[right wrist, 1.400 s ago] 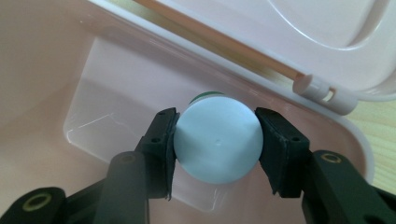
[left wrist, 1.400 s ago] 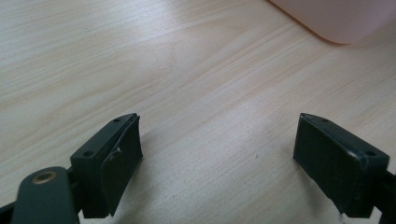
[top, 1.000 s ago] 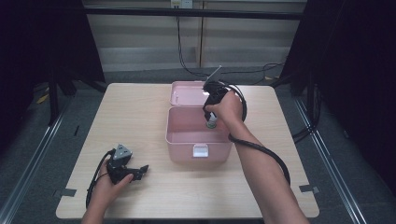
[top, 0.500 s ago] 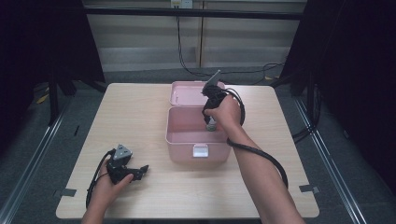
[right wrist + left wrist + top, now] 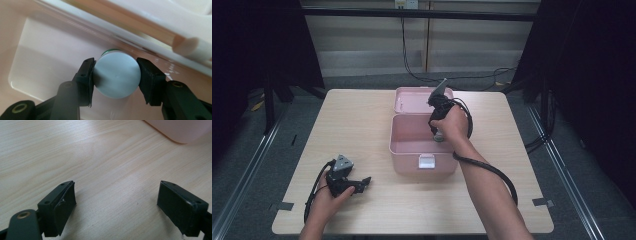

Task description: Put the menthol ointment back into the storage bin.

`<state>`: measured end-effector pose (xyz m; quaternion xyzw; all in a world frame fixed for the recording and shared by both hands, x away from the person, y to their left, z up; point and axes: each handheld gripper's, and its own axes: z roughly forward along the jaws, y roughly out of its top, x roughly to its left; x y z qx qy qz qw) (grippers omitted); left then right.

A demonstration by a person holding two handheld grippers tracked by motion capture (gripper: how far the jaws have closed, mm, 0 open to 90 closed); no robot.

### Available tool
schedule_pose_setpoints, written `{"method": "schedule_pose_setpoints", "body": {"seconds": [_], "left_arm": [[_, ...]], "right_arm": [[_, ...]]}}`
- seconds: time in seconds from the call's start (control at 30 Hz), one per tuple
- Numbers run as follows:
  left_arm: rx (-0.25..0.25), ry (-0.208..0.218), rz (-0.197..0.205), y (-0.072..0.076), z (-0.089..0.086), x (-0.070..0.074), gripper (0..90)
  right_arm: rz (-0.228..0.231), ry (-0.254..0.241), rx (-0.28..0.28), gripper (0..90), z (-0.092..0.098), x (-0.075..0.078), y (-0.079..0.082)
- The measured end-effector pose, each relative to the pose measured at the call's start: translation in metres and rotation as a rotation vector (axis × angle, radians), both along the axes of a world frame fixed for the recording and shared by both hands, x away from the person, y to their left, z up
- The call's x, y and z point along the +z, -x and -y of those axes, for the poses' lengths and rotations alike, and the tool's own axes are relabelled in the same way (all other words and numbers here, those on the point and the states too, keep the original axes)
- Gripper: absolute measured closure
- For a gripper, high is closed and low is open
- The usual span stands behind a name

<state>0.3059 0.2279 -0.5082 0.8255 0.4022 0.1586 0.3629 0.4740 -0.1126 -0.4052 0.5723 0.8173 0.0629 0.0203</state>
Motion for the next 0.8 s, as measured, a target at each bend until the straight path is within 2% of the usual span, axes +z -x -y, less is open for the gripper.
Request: {"method": "schedule_pose_setpoints", "body": {"seconds": [0.8], "left_arm": [[0.003,0.001,0.002,0.000,0.000,0.000,14.6]], "right_arm": [[0.001,0.018,0.014,50.4,-0.002,-0.018,0.001]]}}
